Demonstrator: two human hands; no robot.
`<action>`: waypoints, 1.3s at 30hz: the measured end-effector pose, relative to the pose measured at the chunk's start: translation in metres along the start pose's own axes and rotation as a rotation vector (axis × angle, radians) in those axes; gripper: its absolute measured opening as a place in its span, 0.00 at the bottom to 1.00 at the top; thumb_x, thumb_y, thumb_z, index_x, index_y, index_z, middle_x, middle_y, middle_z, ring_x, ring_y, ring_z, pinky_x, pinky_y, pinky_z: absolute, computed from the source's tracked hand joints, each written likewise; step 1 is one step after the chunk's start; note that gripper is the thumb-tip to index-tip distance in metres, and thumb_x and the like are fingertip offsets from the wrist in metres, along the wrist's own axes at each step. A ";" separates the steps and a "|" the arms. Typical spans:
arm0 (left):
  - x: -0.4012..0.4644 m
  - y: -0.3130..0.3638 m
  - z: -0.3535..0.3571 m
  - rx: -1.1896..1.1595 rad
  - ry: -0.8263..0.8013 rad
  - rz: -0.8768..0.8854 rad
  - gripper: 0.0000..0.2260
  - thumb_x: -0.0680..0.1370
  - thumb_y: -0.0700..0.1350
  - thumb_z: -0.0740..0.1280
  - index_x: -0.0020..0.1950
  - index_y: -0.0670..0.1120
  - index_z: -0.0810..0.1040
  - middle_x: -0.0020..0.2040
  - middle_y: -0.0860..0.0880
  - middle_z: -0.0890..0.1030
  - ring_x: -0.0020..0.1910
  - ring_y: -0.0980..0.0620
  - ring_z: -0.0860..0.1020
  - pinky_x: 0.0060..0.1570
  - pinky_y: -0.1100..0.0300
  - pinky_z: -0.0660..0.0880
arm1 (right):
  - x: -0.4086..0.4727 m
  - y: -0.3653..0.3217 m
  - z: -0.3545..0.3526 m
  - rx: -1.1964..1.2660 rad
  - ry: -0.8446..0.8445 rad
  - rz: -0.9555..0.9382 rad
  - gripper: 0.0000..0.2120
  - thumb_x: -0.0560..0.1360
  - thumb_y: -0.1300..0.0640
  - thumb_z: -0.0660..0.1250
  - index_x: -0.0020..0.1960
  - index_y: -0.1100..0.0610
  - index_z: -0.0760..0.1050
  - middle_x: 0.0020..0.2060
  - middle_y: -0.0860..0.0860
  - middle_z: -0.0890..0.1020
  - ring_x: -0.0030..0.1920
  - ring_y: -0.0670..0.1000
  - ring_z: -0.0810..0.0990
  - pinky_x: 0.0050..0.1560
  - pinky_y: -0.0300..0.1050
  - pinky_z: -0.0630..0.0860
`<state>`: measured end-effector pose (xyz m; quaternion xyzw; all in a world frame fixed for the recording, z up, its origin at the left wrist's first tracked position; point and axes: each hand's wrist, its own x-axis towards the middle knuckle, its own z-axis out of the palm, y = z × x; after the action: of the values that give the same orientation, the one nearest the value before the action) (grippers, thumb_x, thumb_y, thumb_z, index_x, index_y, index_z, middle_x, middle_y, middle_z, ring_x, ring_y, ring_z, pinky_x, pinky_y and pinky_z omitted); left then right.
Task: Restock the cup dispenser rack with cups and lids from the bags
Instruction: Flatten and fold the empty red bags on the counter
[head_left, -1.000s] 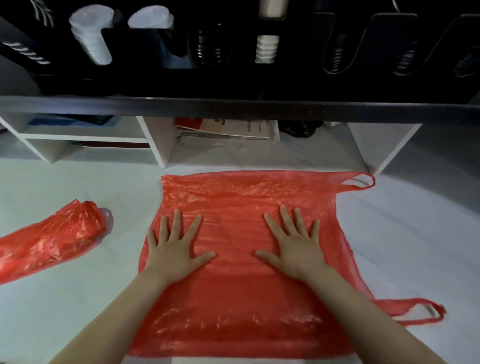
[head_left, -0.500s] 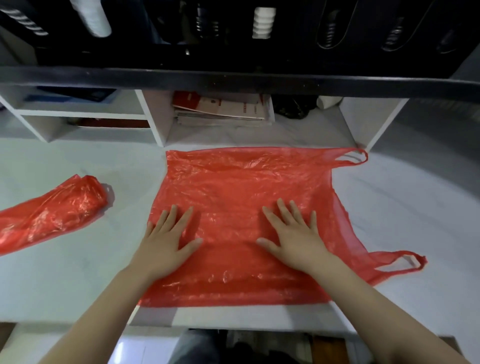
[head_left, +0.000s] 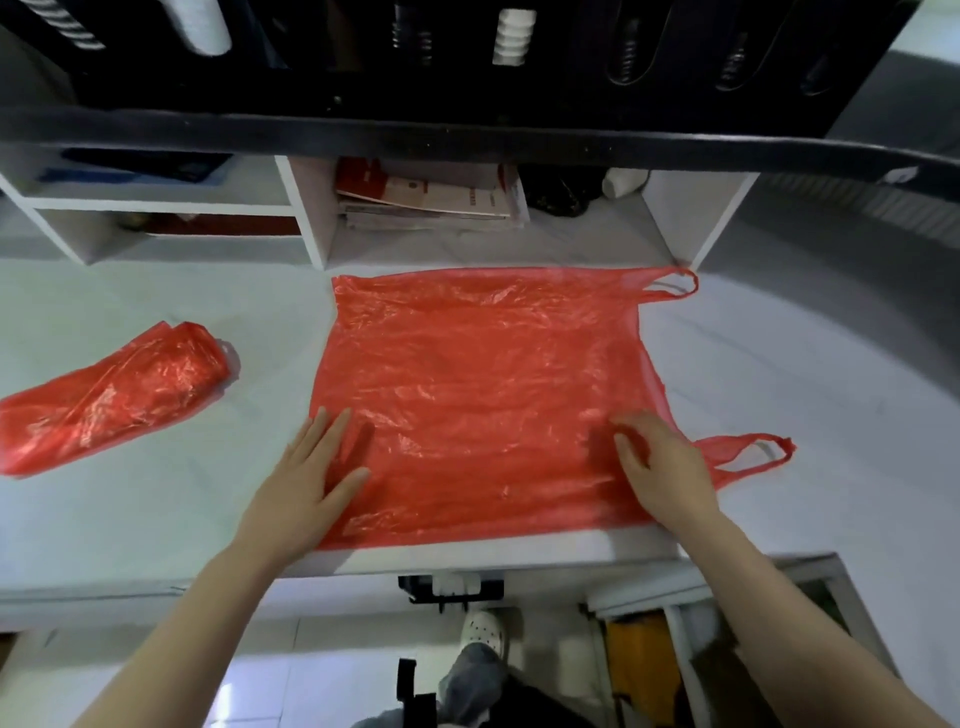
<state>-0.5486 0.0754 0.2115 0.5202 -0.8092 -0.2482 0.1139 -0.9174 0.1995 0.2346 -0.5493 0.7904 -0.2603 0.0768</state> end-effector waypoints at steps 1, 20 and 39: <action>-0.008 -0.001 0.001 -0.010 -0.015 0.019 0.34 0.73 0.70 0.51 0.76 0.62 0.46 0.76 0.60 0.46 0.77 0.55 0.49 0.73 0.52 0.54 | -0.011 0.006 0.000 -0.040 -0.020 0.027 0.11 0.78 0.59 0.64 0.59 0.57 0.78 0.58 0.54 0.81 0.61 0.59 0.77 0.61 0.48 0.69; -0.010 -0.022 -0.003 0.358 -0.207 0.259 0.50 0.61 0.83 0.45 0.76 0.58 0.37 0.76 0.53 0.36 0.75 0.53 0.36 0.74 0.48 0.40 | -0.045 0.050 -0.017 -0.235 0.025 0.365 0.14 0.76 0.56 0.60 0.61 0.58 0.71 0.57 0.55 0.74 0.60 0.60 0.71 0.56 0.56 0.72; -0.018 -0.034 -0.018 0.218 0.088 0.398 0.36 0.76 0.70 0.46 0.64 0.46 0.79 0.67 0.46 0.75 0.65 0.42 0.74 0.61 0.42 0.73 | -0.037 0.050 -0.022 -0.201 0.229 0.533 0.11 0.77 0.62 0.60 0.55 0.60 0.78 0.60 0.59 0.74 0.61 0.61 0.68 0.58 0.55 0.69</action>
<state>-0.5059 0.0753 0.2109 0.3698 -0.9122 -0.1092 0.1389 -0.9532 0.2535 0.2222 -0.2945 0.9319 -0.2117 -0.0022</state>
